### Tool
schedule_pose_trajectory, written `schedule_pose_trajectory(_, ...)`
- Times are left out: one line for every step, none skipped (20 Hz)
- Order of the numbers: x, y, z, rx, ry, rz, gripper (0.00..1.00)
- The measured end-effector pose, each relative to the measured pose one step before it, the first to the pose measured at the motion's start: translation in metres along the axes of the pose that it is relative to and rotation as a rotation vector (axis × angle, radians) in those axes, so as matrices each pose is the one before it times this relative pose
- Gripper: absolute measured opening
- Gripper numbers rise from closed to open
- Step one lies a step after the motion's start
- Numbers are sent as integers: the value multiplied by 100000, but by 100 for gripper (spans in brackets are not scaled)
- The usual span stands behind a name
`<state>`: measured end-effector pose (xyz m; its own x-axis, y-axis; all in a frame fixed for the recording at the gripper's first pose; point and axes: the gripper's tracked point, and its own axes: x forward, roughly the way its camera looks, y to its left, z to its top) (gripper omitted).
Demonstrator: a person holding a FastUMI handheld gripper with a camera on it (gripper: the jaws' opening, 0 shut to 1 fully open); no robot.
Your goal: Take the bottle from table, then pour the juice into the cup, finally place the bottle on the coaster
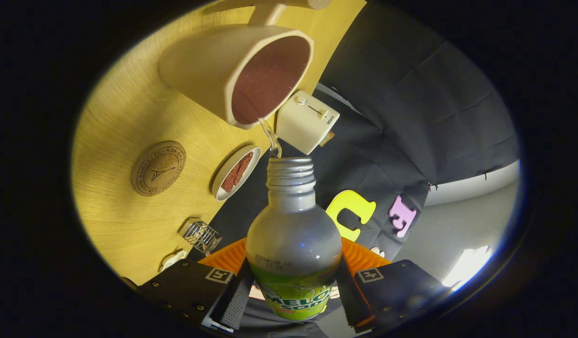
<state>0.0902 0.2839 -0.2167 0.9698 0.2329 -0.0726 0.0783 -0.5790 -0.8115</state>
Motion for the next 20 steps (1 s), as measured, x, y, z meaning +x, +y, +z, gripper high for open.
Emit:
schedule_pose_trajectory(58,-31,95,-994,-163,-130,80)
schedule_pose_trajectory(-14,-149,6,-1078,-192,-172,80)
schedule_pose_trajectory(17,-73,-18,-1233,-112,-32,81)
schedule_pose_trajectory(-24,-188,6,-931,-192,-426,80)
schedule_pose_trajectory(23,16,130,-1116,-352,-137,80)
schedule_pose_trajectory(-1,-122,32,-1182,-205,-106,81)
schedule_pose_trajectory(-1,-109,66,-1158,-308,-59,80)
schedule_pose_trajectory(-24,-66,36,-684,-247,-260,80)
schedule_pose_trajectory(-23,52,146,-421,-308,2,80)
schedule_pose_trajectory(-9,-23,14,-443,-310,271,81)
schedule_pose_trajectory(105,-136,4,-410,-377,-139,80)
schedule_pose_trajectory(55,-102,14,-480,-207,-95,80)
schedule_pose_trajectory(-19,72,7,-333,-120,-218,80)
schedule_pose_trajectory(-10,-66,53,-57,-236,-188,80)
schedule_pose_trajectory(41,31,13,-6,-236,99,80)
schedule_pose_trajectory(-3,34,41,-221,-248,226,80)
schedule_pose_trajectory(-7,-57,109,-351,-202,-68,80)
schedule_pose_trajectory(-9,36,123,-533,-258,86,80)
schedule_pose_trajectory(-67,-27,119,-452,-90,7,80)
schedule_pose_trajectory(-21,-23,-56,-121,-73,17,80)
